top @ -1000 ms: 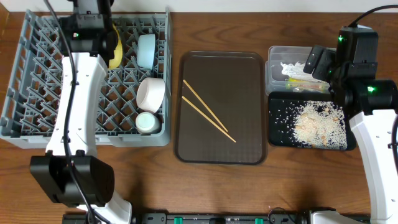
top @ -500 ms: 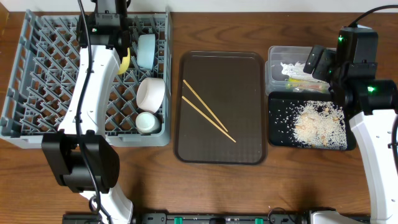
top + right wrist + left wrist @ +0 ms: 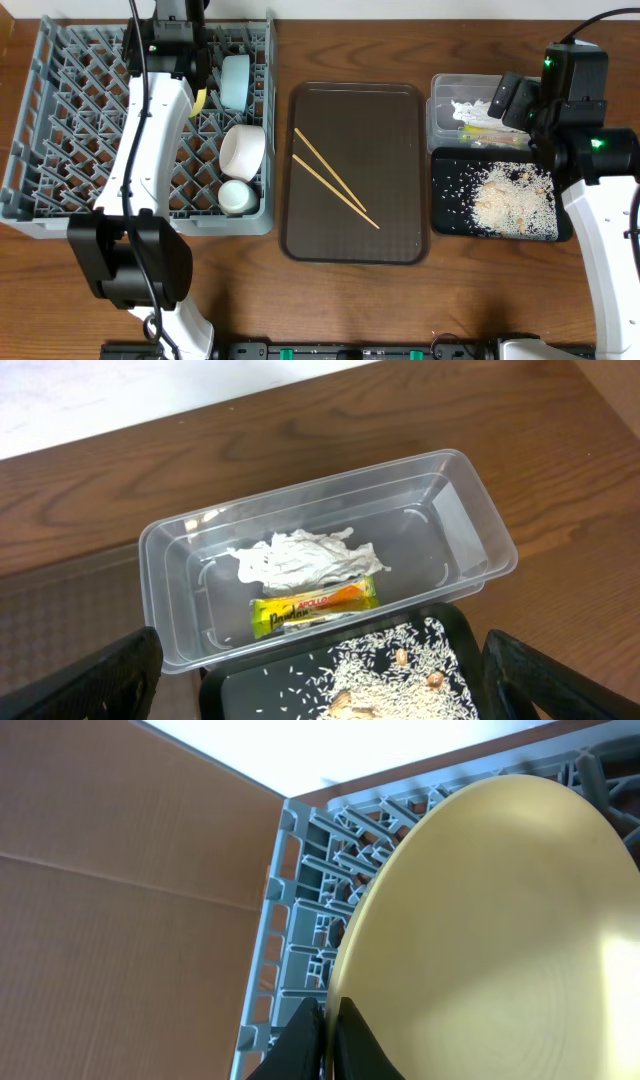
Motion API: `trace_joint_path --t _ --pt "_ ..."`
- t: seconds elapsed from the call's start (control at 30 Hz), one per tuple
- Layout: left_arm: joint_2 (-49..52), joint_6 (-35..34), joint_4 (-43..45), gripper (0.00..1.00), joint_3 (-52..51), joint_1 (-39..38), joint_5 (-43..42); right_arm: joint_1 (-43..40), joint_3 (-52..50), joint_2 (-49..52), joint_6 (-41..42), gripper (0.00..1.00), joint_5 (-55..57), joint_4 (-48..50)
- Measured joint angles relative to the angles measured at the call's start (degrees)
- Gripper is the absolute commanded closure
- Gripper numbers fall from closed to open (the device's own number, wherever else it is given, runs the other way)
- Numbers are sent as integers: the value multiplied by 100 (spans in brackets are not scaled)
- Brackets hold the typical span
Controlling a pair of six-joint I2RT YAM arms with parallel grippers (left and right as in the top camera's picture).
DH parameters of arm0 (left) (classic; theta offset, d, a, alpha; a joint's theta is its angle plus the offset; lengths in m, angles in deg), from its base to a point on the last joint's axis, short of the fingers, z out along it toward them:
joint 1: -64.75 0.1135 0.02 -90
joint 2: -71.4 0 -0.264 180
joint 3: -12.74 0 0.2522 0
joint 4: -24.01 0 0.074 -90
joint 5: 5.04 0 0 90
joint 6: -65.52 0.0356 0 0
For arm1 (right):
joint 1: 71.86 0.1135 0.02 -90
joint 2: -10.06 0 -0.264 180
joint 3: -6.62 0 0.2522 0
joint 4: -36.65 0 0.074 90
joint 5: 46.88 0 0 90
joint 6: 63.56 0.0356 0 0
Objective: Sort waste into correct bins and load items into the dishwasher
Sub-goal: 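Lower the yellow plate upright into the rack and open the left gripper, then move the left gripper to the wooden chopsticks on the brown tray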
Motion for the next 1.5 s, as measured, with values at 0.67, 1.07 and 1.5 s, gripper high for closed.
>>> trace_joint_path --t 0.67,1.07,1.5 --pt "306 -160 -37 87 0 -122 -313 0 0 0 0 1 0 0" --pt "876 -343 11 60 0 -122 -568 0 0 0 0 1 0 2" --pt "881 -951 275 48 -2 -120 -614 0 0 0 0 1 0 0"
